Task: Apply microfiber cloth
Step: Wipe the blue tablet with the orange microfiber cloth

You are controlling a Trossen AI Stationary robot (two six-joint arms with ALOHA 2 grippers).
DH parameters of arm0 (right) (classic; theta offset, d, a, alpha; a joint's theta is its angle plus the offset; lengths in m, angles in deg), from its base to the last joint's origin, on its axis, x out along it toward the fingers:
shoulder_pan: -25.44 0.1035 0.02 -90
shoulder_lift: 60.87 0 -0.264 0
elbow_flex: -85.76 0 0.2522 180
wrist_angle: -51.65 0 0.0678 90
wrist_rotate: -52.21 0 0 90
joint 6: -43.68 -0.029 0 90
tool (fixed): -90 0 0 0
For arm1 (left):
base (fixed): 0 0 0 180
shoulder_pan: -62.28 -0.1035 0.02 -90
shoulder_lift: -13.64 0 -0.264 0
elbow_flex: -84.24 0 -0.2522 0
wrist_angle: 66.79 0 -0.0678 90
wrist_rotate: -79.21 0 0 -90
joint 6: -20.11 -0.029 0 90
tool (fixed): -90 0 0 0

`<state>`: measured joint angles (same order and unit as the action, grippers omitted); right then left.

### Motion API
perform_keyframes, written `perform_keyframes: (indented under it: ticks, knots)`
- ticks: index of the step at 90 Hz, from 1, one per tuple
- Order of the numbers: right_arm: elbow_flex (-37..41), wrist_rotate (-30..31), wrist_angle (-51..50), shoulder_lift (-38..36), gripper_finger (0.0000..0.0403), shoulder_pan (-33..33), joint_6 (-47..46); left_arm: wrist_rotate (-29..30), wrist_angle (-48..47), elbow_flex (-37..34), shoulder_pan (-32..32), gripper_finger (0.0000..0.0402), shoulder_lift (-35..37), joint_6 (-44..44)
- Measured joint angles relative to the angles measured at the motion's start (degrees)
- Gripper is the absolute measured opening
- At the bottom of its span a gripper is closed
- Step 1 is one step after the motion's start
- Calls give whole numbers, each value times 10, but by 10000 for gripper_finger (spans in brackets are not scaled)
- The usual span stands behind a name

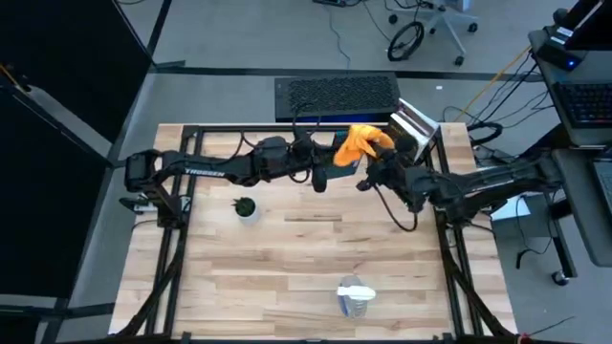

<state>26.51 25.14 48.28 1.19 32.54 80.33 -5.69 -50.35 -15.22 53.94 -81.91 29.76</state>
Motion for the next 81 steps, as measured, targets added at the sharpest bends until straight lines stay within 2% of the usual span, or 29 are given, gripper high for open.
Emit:
perform_keyframes:
  ticks: [6,18,46,62,81]
  knots:
    - [0,-10,-38,0,11,6,-54,0,0,-1,0,8,0,-1]
    - [1,-79,-65,25,11,8,-140,0,8,-1,1,8,0,-2]
    - [10,-153,-59,157,11,9,-210,4,9,-1,1,8,0,-7]
    - [6,-123,-57,161,11,15,-159,4,18,0,1,8,0,-8]
    - [-20,-52,-48,71,11,26,-57,3,14,1,1,8,3,5]
